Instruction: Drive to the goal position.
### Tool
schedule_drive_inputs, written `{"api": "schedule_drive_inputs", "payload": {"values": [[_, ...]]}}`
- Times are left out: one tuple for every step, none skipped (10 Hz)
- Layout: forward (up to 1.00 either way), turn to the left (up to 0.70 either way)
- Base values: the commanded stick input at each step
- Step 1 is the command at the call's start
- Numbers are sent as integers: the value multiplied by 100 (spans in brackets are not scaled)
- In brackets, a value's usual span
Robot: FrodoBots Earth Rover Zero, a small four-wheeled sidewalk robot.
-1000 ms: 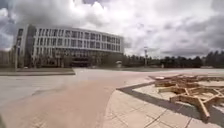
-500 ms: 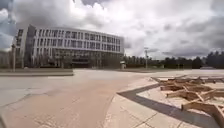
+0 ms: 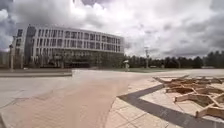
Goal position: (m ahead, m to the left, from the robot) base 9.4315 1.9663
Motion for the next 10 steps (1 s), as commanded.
{"api": "schedule_drive_inputs", "payload": {"values": [[70, 0], [70, 0], [70, 0], [70, 0], [70, 0], [70, 0], [70, 0], [70, 0], [70, 0], [70, 0]]}}
